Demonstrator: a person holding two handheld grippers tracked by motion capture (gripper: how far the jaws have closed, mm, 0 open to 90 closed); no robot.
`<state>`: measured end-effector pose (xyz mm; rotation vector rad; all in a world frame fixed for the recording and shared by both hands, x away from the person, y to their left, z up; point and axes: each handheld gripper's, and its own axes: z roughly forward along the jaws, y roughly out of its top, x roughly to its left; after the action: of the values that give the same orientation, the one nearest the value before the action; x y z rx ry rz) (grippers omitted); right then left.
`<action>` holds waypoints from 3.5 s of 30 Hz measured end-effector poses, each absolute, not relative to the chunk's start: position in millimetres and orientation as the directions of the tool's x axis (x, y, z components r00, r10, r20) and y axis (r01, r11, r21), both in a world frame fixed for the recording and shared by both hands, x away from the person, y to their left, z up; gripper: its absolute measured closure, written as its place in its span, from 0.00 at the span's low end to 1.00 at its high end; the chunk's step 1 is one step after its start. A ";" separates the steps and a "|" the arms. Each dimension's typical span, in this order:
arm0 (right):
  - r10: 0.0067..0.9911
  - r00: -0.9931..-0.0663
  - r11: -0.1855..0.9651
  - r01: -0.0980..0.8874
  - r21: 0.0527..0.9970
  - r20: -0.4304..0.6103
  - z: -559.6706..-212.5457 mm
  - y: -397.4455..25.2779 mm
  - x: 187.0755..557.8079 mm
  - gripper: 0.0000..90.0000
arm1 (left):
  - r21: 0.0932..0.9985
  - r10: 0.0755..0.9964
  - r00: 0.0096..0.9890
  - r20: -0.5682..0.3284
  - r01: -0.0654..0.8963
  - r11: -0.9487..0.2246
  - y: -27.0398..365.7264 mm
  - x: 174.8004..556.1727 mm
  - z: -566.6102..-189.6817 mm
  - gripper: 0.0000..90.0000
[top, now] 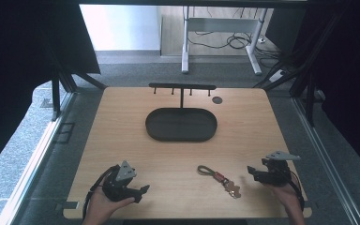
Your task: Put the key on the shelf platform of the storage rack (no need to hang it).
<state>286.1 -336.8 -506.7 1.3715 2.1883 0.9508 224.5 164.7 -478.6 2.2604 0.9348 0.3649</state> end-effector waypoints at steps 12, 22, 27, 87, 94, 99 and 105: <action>0.873 -0.486 0.312 0.621 0.719 0.040 -499.3 -333.3 284.6 0.38 | 0.654 0.706 0.708 0.009 0.530 -0.539 160.6 225.9 -482.8 0.24; 0.837 -0.545 0.368 0.611 0.701 0.035 -491.4 -320.1 280.5 0.40 | 0.666 0.664 0.747 -0.021 0.506 -0.548 151.8 223.9 -483.1 0.24; 0.823 -0.566 0.384 0.601 0.700 0.035 -485.3 -314.3 278.4 0.41 | 0.662 0.674 0.739 -0.018 0.514 -0.546 153.8 225.4 -483.8 0.24; 0.631 -0.776 0.677 0.559 0.478 0.013 -474.5 -223.5 298.6 0.52 | 0.672 0.708 0.706 -0.013 0.530 -0.517 169.7 226.7 -477.6 0.24; 0.622 -0.783 0.696 0.561 0.448 0.015 -480.0 -217.9 300.1 0.53 | 0.673 0.707 0.707 -0.014 0.530 -0.517 169.8 226.4 -477.5 0.24; 0.618 -0.786 0.705 0.566 0.427 0.022 -485.5 -214.7 300.7 0.53 | 0.670 0.701 0.713 -0.013 0.527 -0.523 168.6 226.1 -477.4 0.24; 0.608 -0.794 0.717 0.562 0.413 0.026 -492.8 -212.0 303.9 0.53 | 0.669 0.705 0.709 -0.016 0.532 -0.520 170.4 227.3 -478.2 0.24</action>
<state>303.9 -212.0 -492.8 0.9596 2.8062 0.6197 227.3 170.4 -478.2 2.2505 0.9358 0.3382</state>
